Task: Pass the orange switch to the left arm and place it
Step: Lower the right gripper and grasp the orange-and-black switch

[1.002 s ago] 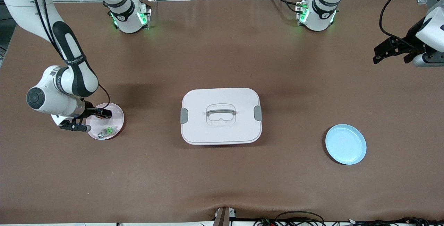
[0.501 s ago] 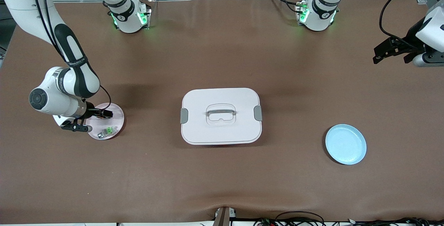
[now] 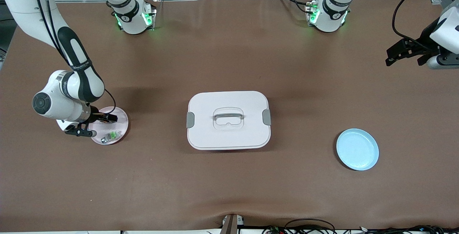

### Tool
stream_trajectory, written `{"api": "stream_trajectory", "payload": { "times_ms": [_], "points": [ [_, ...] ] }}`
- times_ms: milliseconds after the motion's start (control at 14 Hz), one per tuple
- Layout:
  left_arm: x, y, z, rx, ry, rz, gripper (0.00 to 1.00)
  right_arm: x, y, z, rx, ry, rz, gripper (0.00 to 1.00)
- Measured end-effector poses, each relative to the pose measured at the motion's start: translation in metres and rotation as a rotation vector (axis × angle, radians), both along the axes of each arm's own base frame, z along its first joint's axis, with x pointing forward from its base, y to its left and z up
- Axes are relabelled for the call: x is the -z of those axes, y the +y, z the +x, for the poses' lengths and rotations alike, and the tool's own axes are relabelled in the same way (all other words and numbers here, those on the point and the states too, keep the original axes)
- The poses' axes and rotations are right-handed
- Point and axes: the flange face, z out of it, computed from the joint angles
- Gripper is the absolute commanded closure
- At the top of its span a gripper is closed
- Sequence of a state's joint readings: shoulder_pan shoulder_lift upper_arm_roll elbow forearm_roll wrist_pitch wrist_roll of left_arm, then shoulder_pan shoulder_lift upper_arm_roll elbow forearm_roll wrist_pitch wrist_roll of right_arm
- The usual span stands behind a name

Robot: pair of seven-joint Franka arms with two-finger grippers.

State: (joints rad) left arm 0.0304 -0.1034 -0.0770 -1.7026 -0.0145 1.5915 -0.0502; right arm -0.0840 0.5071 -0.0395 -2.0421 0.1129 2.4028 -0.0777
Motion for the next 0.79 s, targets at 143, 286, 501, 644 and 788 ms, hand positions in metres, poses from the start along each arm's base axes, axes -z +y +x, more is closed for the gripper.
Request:
{"api": "stream_trajectory", "payload": {
  "times_ms": [143,286,501,644,788],
  "points": [
    [0.0000,0.0000,0.0000,0.000,0.000,0.000,0.00,0.0014,-0.0002,-0.0004,0.000,0.002,0.000,0.14],
    [0.0000,0.0000,0.0000,0.000,0.000,0.000,0.00,0.0017,-0.0001,-0.0005,0.000,0.003,0.000,0.58],
    [0.0000,0.0000,0.0000,0.000,0.000,0.000,0.00,0.0017,-0.0002,-0.0006,0.001,0.003,0.000,1.00],
    [0.0000,0.0000,0.0000,0.000,0.000,0.000,0.00,0.0016,-0.0002,-0.0006,0.001,0.003,0.000,1.00],
    [0.0000,0.0000,0.0000,0.000,0.000,0.000,0.00,0.0016,-0.0002,-0.0008,0.003,0.008,0.002,1.00]
  ]
}}
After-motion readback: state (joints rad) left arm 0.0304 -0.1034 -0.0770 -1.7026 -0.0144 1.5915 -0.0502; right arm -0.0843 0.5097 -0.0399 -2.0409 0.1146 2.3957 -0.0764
